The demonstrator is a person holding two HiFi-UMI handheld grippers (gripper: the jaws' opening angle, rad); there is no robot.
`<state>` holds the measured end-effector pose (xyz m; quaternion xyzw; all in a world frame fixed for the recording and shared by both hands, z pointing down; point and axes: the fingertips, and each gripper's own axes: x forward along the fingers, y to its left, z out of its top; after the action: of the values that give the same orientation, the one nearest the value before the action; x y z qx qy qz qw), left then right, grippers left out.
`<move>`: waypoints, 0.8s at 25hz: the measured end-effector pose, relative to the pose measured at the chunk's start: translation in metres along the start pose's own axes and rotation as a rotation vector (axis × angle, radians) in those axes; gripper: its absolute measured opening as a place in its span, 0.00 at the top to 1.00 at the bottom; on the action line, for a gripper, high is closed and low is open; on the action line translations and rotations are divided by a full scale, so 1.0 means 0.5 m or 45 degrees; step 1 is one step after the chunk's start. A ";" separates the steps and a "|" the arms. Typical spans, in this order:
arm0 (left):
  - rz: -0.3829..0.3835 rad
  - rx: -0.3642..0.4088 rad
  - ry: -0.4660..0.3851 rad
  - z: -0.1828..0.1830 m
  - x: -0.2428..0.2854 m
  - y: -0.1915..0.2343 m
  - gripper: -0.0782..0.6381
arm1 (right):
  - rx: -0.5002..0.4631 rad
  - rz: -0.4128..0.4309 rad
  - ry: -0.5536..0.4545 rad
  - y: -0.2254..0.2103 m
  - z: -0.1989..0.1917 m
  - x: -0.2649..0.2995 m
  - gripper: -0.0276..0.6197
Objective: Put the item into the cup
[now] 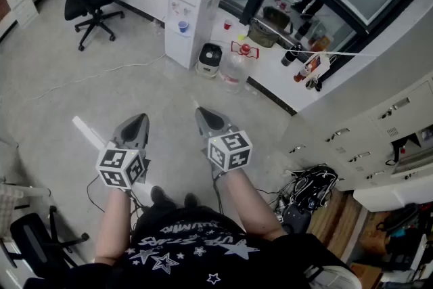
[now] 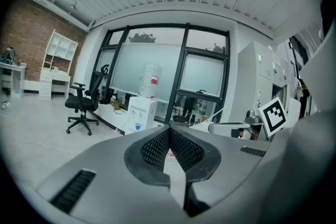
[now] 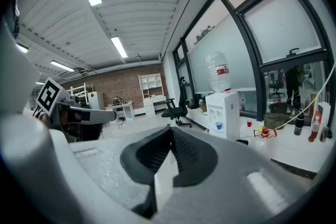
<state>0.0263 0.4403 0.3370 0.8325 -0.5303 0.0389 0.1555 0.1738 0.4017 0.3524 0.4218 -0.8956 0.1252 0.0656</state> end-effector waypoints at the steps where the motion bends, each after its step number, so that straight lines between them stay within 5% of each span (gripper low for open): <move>1: -0.002 -0.002 0.002 -0.002 -0.004 -0.005 0.88 | 0.000 0.003 0.000 0.003 0.000 -0.006 0.95; 20: -0.031 -0.057 -0.026 0.019 -0.037 0.021 0.88 | -0.011 0.009 -0.026 0.060 0.018 0.005 0.95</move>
<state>0.0078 0.4495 0.3259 0.8356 -0.5225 0.0167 0.1690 0.1489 0.4160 0.3392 0.4196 -0.8983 0.1173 0.0578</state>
